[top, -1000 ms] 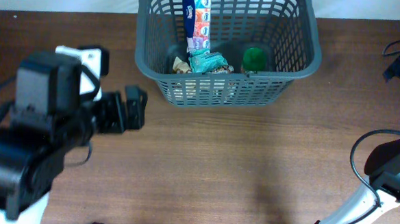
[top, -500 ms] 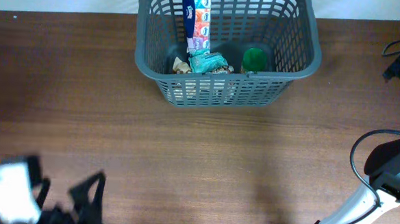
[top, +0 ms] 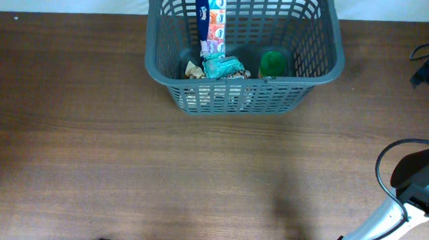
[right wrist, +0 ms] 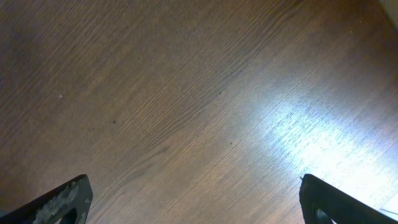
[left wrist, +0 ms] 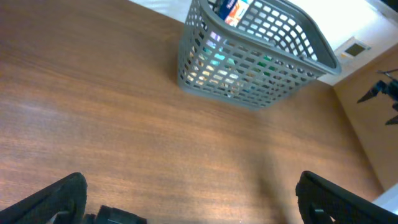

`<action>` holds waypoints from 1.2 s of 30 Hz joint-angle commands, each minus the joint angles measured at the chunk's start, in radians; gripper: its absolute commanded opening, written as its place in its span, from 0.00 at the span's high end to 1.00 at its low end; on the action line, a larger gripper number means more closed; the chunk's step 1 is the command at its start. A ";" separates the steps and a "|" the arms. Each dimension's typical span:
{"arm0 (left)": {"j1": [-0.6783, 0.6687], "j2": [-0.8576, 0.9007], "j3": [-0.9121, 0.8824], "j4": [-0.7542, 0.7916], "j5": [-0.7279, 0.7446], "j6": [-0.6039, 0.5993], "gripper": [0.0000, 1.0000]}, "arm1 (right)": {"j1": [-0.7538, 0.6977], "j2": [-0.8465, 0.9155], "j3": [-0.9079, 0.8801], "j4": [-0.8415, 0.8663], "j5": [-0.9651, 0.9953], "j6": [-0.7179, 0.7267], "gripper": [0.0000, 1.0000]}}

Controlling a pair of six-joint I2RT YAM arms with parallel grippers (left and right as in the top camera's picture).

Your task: Pack container

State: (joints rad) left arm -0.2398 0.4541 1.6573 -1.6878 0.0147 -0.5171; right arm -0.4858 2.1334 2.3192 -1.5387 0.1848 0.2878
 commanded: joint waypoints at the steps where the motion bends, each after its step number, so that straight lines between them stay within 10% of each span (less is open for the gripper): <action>1: 0.002 -0.008 -0.021 0.001 0.034 -0.006 0.01 | -0.004 -0.001 -0.006 0.003 0.002 0.009 0.01; 18: 0.003 -0.008 -0.133 0.009 0.034 0.186 0.01 | -0.004 -0.001 -0.006 0.003 0.002 0.010 0.01; 36: 0.214 -0.135 -0.535 0.468 0.259 0.654 0.01 | -0.004 -0.001 -0.006 0.003 0.002 0.010 0.01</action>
State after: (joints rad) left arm -0.0456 0.3832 1.1931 -1.2503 0.2173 0.0475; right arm -0.4858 2.1334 2.3192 -1.5383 0.1848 0.2882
